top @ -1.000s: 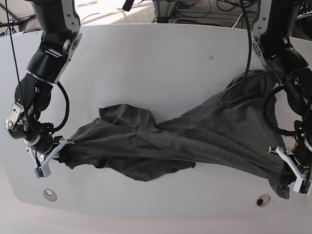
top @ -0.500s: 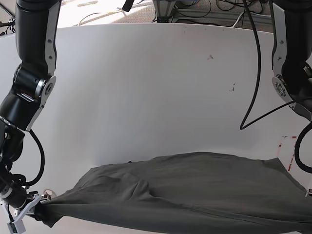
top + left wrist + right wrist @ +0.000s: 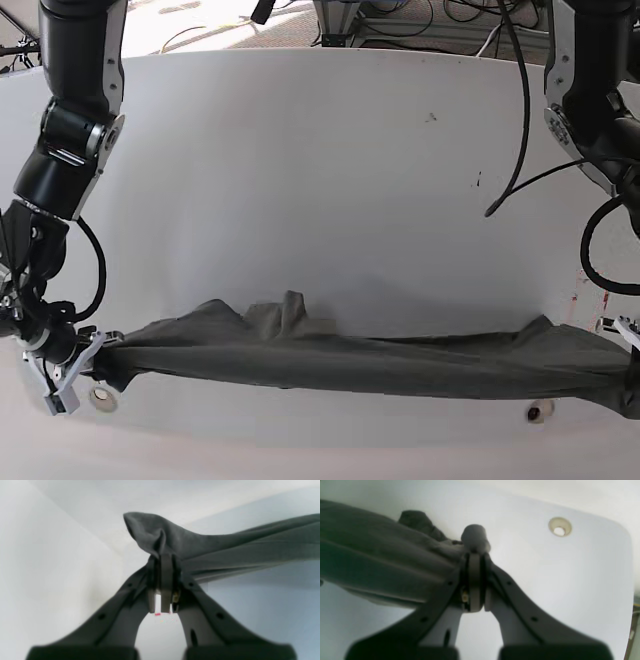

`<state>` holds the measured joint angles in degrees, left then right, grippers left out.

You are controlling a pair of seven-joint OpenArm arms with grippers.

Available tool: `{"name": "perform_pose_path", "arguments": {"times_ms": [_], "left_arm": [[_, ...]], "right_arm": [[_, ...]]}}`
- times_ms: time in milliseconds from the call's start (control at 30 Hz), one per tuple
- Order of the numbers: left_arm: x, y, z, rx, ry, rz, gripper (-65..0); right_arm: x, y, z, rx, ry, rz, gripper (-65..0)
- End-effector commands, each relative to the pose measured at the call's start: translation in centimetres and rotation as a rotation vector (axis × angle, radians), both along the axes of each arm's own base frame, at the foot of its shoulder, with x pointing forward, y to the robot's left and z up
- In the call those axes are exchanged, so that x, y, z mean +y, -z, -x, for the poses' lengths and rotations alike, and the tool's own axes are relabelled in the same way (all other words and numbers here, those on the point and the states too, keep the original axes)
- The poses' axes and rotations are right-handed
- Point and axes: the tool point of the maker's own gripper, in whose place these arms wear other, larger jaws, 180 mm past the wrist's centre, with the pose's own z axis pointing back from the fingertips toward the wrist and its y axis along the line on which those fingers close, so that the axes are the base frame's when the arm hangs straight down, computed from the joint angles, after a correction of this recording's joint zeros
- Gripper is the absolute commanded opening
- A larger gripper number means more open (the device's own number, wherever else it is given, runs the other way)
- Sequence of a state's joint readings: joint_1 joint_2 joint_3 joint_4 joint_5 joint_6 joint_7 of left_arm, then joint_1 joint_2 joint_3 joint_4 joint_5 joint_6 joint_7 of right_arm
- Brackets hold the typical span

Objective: Fold the T-shirt properly
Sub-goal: 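Lift the T-shirt with both grippers, shake, and lay it flat, then release the shoulder with the right gripper and move it along the side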

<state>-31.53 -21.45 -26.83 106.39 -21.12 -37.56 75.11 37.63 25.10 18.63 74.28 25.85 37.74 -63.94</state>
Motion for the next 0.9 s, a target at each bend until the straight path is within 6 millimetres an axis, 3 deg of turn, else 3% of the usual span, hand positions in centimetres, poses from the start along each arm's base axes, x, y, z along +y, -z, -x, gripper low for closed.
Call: {"name": "perform_pose_path", "arguments": {"times_ms": [0, 133, 233, 333, 400, 467, 700, 867], "left_arm": [[1.0, -0.5, 1.2, -0.034, -0.03, -0.02, -65.0], [1.8, 5.3, 3.7, 0.092, -0.066, 0.024, -65.0], [3.0, 9.6, 6.7, 0.211, -0.088, 0.008, -65.0], [3.8, 12.7, 9.3, 0.297, -0.122, 0.024, -65.0], [3.9, 14.3, 10.6, 0.341, -0.135, 0.041, -65.0], [4.5, 16.4, 12.9, 0.407, -0.165, 0.046, -65.0], [5.3, 19.7, 17.4, 0.542, -0.197, 0.038, -65.0], [5.2, 21.8, 20.2, 0.634, -0.201, 0.032, -65.0]], "right_arm": [[-1.2, -1.2, 1.1, -0.041, 0.021, 0.058, -65.0], [-1.1, 3.4, 4.4, 0.048, 0.057, 0.012, -65.0], [-1.2, 6.6, 7.3, 0.119, 0.067, 0.022, -65.0], [0.0, 9.9, 9.8, 0.192, 0.051, 0.007, -65.0], [0.7, 11.0, 11.1, 0.212, 0.044, -0.016, -65.0], [0.5, 12.5, 13.7, 0.241, 0.065, -0.047, -65.0], [2.3, 16.1, 18.8, 0.338, 0.066, -0.083, -65.0], [2.2, 18.1, 22.1, 0.392, 0.12, -0.131, -65.0]]}}
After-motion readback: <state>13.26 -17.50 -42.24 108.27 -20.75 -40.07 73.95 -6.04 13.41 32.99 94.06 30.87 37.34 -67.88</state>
